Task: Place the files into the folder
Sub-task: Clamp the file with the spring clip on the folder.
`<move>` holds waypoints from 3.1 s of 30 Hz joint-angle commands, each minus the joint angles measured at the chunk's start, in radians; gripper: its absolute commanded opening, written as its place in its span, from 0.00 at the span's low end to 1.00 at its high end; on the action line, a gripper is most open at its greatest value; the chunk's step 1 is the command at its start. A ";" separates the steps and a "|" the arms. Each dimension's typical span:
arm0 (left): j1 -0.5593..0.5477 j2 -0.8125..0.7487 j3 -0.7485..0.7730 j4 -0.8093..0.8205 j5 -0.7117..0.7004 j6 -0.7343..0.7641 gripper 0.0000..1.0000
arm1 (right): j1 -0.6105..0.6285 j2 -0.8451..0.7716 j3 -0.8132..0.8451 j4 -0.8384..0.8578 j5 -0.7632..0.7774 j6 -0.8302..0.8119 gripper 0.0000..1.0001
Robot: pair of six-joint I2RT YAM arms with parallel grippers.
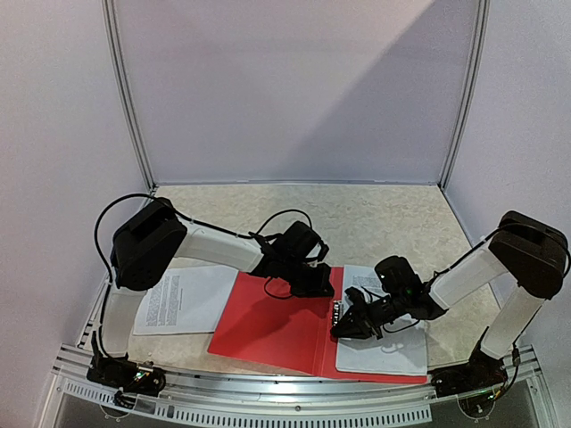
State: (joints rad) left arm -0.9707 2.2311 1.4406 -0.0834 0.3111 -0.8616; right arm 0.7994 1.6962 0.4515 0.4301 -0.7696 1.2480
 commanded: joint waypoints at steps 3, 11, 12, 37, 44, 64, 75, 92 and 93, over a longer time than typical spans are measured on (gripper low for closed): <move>0.015 0.052 -0.054 -0.141 -0.063 0.010 0.00 | 0.014 0.012 -0.031 -0.171 0.036 -0.011 0.09; 0.015 0.053 -0.053 -0.138 -0.062 0.009 0.00 | 0.014 0.014 -0.030 -0.239 0.059 -0.020 0.06; 0.015 0.055 -0.054 -0.137 -0.061 0.010 0.00 | 0.015 0.015 -0.025 -0.261 0.067 -0.025 0.04; 0.015 0.074 -0.074 -0.093 -0.038 -0.005 0.00 | 0.026 0.070 0.141 -0.344 0.120 -0.101 0.01; 0.013 0.063 -0.082 -0.093 -0.044 -0.005 0.00 | 0.025 0.083 0.049 -0.110 0.059 0.036 0.05; 0.017 0.047 -0.086 -0.100 -0.047 0.001 0.00 | 0.026 -0.002 0.101 -0.304 0.093 -0.043 0.19; 0.016 0.009 -0.060 -0.117 -0.057 0.004 0.00 | 0.026 -0.114 0.141 -0.406 0.115 -0.070 0.32; 0.031 -0.343 -0.031 -0.395 -0.345 0.157 0.84 | -0.080 -0.456 0.150 -0.777 0.257 -0.276 0.48; 0.034 -0.375 -0.080 -0.419 -0.393 0.173 0.92 | -0.097 -0.494 0.151 -0.818 0.282 -0.317 0.52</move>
State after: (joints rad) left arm -0.9588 1.9762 1.4246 -0.3511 0.1078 -0.7845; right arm 0.7586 1.2968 0.5827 -0.1913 -0.5926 1.0729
